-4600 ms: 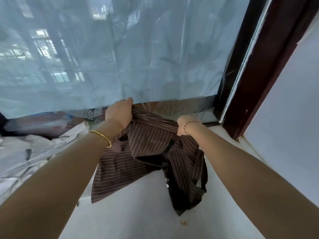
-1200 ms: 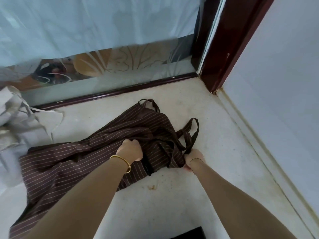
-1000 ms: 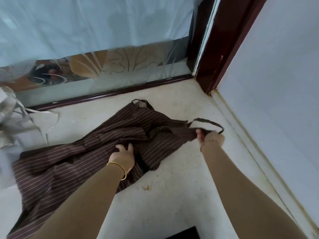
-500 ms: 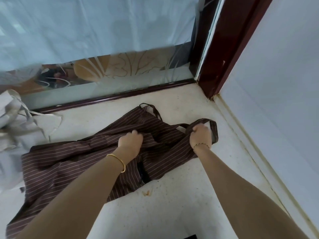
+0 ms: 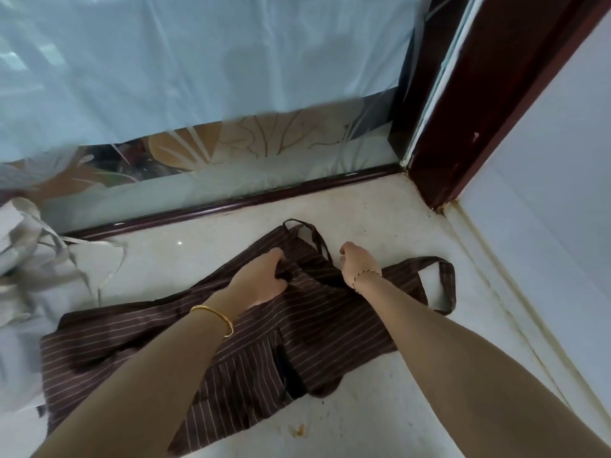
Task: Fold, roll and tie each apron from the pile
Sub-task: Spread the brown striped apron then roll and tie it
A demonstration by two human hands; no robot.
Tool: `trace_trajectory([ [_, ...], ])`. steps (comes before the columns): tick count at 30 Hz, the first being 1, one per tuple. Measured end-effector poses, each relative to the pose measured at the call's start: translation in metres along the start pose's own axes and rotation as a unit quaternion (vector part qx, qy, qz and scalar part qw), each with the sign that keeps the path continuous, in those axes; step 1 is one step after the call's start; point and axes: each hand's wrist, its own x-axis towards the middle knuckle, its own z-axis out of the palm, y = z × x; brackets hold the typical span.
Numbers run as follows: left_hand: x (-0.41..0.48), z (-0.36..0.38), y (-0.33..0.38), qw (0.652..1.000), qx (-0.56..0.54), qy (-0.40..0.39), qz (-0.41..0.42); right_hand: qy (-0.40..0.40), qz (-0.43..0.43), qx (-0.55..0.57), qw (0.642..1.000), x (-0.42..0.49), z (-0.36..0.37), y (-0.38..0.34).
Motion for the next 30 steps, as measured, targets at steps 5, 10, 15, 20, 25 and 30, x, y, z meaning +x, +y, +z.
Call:
trace_trajectory([
  [5, 0.023, 0.010, -0.024, 0.988, 0.134, -0.062, -0.041, 0.026, 0.034, 0.003, 0.999, 0.030, 0.009, -0.018],
  [10, 0.033, 0.023, -0.032, 0.975, 0.206, -0.079, -0.012, 0.012, -0.002, -0.079, 0.997, 0.048, 0.019, -0.032],
  [15, 0.022, 0.030, -0.036, 0.964, 0.237, -0.115, 0.027, 0.095, -0.004, -0.080, 0.992, 0.054, -0.003, -0.042],
  [20, 0.007, 0.038, -0.026, 0.952, 0.245, -0.163, 0.078, 0.245, 0.018, 0.033, 0.969, 0.052, -0.056, -0.040],
  [25, -0.009, 0.043, -0.015, 0.936, 0.267, -0.206, 0.104, 0.403, -0.101, 0.071, 0.907, 0.040, -0.085, -0.044],
  [30, -0.016, 0.045, -0.014, 0.928, 0.266, -0.246, 0.089, 0.413, -0.054, -0.021, 0.909, 0.030, -0.111, -0.028],
])
